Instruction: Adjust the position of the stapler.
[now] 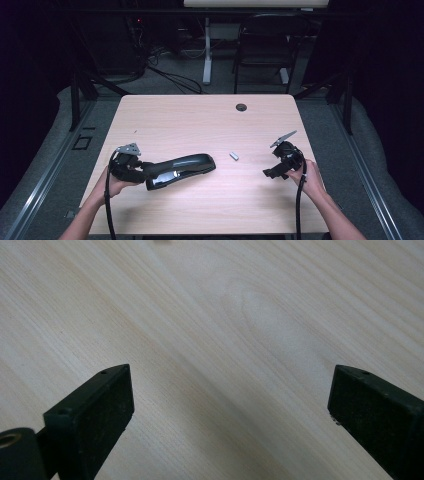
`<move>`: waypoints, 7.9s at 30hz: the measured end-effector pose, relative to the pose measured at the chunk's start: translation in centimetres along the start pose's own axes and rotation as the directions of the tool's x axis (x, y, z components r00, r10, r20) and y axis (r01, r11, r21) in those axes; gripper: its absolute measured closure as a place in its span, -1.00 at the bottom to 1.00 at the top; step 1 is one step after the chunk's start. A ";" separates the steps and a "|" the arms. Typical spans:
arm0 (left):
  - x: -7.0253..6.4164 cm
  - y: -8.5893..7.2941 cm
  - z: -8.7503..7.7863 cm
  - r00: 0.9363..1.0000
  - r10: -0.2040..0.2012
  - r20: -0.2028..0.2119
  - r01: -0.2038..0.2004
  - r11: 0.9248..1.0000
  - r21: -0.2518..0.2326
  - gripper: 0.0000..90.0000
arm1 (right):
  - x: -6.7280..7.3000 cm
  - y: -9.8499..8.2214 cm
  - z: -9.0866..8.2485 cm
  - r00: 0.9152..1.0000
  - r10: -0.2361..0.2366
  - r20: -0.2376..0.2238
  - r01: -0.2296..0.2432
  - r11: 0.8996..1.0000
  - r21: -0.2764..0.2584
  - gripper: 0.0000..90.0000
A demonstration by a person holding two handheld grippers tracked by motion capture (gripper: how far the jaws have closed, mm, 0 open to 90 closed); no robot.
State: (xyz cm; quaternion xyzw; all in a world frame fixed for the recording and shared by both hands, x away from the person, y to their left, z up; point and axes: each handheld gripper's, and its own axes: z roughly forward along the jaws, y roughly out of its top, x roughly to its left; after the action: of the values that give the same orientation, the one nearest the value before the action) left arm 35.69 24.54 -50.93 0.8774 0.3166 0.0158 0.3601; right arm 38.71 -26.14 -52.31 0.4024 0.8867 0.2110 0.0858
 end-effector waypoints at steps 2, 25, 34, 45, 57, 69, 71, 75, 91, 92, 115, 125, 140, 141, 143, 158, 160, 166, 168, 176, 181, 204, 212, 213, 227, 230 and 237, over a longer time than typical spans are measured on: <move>-0.3 0.1 0.0 1.000 0.002 -0.010 -0.002 1.000 0.011 0.12 | 0.0 0.0 0.0 1.000 -0.001 0.001 0.001 1.000 0.001 -0.91; -2.5 0.0 0.3 1.000 -0.003 -0.027 0.004 0.999 0.042 0.19 | 0.4 0.2 -0.3 0.997 0.062 0.044 -0.061 0.998 -0.025 -0.86; -3.4 0.3 0.8 0.999 -0.025 -0.021 0.026 0.998 0.060 0.20 | 2.0 1.2 -0.9 0.999 0.043 0.014 -0.041 0.996 -0.083 -0.66; -3.9 0.6 1.3 1.000 0.006 0.016 -0.006 0.999 0.043 0.20 | 6.1 4.0 -1.3 0.995 -0.085 0.046 0.092 0.975 -0.200 0.04; -4.8 1.2 2.0 0.999 0.021 0.028 -0.022 0.998 0.061 0.18 | 9.8 7.0 1.5 0.986 -0.161 -0.049 0.144 0.957 -0.250 0.96; -5.6 1.7 2.6 0.999 0.035 0.025 -0.037 0.996 0.075 0.16 | 12.1 9.0 4.4 0.978 -0.189 -0.091 0.164 0.960 -0.225 0.99; -5.7 1.7 2.6 0.999 0.039 0.025 -0.041 0.996 0.080 0.15 | 12.2 9.1 4.8 0.978 -0.188 -0.090 0.164 0.961 -0.222 0.99; -6.1 1.9 2.8 0.999 0.044 0.033 -0.047 0.995 0.086 0.11 | 12.5 9.3 5.5 0.977 -0.187 -0.098 0.165 0.967 -0.194 0.99; -8.5 2.6 4.3 0.996 0.073 0.059 -0.081 0.987 0.139 -0.05 | 12.3 9.3 5.2 0.982 -0.161 -0.095 0.139 0.968 -0.208 1.00; -8.7 2.7 4.5 0.995 0.076 0.064 -0.084 0.986 0.144 -0.05 | 12.2 9.4 5.2 0.982 -0.165 -0.095 0.143 0.968 -0.204 1.00; -9.3 3.2 2.3 0.995 0.059 0.081 -0.066 0.995 0.078 -0.20 | 12.1 9.3 5.3 0.983 -0.151 -0.107 0.128 0.971 -0.201 0.97; -6.6 2.1 1.4 0.999 -0.036 0.004 0.035 0.999 0.039 0.41 | 12.1 9.3 5.4 0.984 -0.145 -0.105 0.121 0.972 -0.202 0.96; -7.6 2.6 4.1 0.997 -0.037 0.072 0.033 0.998 0.059 1.00 | 12.7 9.6 5.5 0.984 -0.140 -0.106 0.116 0.972 -0.206 0.97; -7.6 2.6 4.1 0.997 -0.037 0.072 0.033 0.998 0.059 1.00 | 12.7 9.6 5.5 0.984 -0.140 -0.106 0.116 0.972 -0.206 0.97; -7.9 2.7 4.3 0.996 -0.025 0.084 0.020 0.998 0.061 1.00 | 12.8 9.7 5.7 0.984 -0.140 -0.109 0.115 0.972 -0.202 0.97; -9.8 4.1 6.8 0.997 0.005 0.073 -0.010 0.998 0.062 1.00 | 13.1 10.1 5.1 0.981 -0.141 -0.134 0.111 0.970 -0.215 0.98; -9.9 4.2 6.9 0.997 0.004 0.074 -0.008 0.998 0.064 1.00 | 13.0 10.1 5.1 0.981 -0.142 -0.134 0.111 0.970 -0.214 0.98; -10.1 4.6 7.8 0.996 -0.010 0.087 0.005 0.999 0.054 1.00 | 13.1 10.2 4.5 0.979 -0.154 -0.130 0.124 0.969 -0.215 1.00; -10.3 4.8 8.0 0.996 -0.008 0.090 0.004 0.999 0.052 1.00 | 13.0 10.3 4.5 0.980 -0.150 -0.134 0.119 0.969 -0.214 1.00; -10.7 5.9 9.5 0.997 -0.012 0.076 0.010 0.999 0.034 1.00 | 12.4 10.4 4.3 0.979 -0.141 -0.145 0.111 0.973 -0.201 0.97; -10.5 6.2 9.4 0.996 0.005 0.084 -0.007 1.000 0.028 0.97 | 11.9 10.4 3.4 0.977 -0.141 -0.162 0.104 0.970 -0.218 0.87; -2.3 3.7 6.5 0.990 -0.112 -0.081 0.116 0.993 0.038 -0.53 | 16.5 10.1 2.1 0.977 -0.134 -0.166 0.117 0.987 -0.111 -0.38; -1.6 3.5 6.3 0.986 -0.137 -0.098 0.140 0.990 0.025 -0.63 | 16.2 10.1 2.4 0.983 -0.132 -0.130 0.122 0.989 -0.082 -0.10; -1.5 3.5 6.2 0.985 -0.143 -0.097 0.145 0.989 0.021 -0.64 | 16.2 10.1 2.3 0.982 -0.144 -0.124 0.135 0.988 -0.080 -0.10; -1.3 3.5 5.7 0.992 -0.110 -0.059 0.109 0.994 -0.016 -0.70 | 15.2 10.0 2.1 0.908 -0.353 -0.225 0.333 0.935 -0.122 0.20; -1.5 3.5 5.7 0.995 -0.092 -0.040 0.091 0.996 -0.022 -0.71 | 15.3 10.0 2.0 0.898 -0.363 -0.247 0.348 0.932 -0.104 0.23; -1.9 3.6 6.5 1.000 -0.016 0.006 0.016 0.999 -0.031 -0.86 | 14.9 8.9 0.8 0.905 -0.351 -0.239 0.346 0.936 -0.064 0.17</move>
State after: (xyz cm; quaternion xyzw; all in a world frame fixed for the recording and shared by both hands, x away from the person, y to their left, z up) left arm 37.80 17.45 -53.05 0.8691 0.3224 0.0154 0.3748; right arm 35.13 -9.54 -48.80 0.2072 0.9458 0.2496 0.0155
